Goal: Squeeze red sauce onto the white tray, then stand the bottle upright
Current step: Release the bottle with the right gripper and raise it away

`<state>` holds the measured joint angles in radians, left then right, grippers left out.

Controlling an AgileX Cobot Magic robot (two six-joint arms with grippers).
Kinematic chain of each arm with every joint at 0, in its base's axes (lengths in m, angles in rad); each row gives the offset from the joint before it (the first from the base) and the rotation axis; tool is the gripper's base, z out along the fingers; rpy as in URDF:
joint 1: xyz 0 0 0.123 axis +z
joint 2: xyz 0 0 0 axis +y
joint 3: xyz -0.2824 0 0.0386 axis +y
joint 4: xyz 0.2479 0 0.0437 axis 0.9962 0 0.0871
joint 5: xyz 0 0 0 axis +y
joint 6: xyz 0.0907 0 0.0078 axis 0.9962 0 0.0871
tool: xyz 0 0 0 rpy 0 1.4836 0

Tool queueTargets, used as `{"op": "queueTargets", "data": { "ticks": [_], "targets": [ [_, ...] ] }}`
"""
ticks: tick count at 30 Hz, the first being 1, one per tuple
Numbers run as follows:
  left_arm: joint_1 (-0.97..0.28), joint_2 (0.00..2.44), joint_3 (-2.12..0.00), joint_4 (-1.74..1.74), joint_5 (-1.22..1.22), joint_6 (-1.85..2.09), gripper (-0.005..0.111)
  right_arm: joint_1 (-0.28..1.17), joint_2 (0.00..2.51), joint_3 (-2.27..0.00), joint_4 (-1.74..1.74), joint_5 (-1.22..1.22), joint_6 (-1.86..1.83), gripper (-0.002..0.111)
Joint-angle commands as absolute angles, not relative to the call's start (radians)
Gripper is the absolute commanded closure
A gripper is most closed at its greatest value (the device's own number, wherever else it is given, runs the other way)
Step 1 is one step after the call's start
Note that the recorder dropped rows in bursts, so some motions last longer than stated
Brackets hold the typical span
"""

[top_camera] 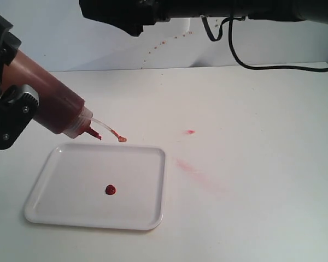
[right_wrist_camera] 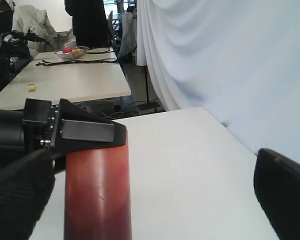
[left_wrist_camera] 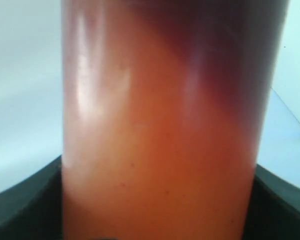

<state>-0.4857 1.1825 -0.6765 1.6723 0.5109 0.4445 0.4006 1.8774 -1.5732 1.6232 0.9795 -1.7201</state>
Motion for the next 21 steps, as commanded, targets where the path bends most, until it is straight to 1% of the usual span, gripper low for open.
{"op": "queueTargets", "data": {
  "ticks": [1,21],
  "targets": [
    [-0.49,1.163,-0.692,1.653,0.538,0.42,0.107,0.377,1.864,-1.573,1.634,0.994,-1.72,0.003],
    [-0.49,1.163,-0.69,1.597,0.538,0.42,0.107,0.37,1.864,-1.573,1.634,0.981,-1.72,0.003]
  ]
}}
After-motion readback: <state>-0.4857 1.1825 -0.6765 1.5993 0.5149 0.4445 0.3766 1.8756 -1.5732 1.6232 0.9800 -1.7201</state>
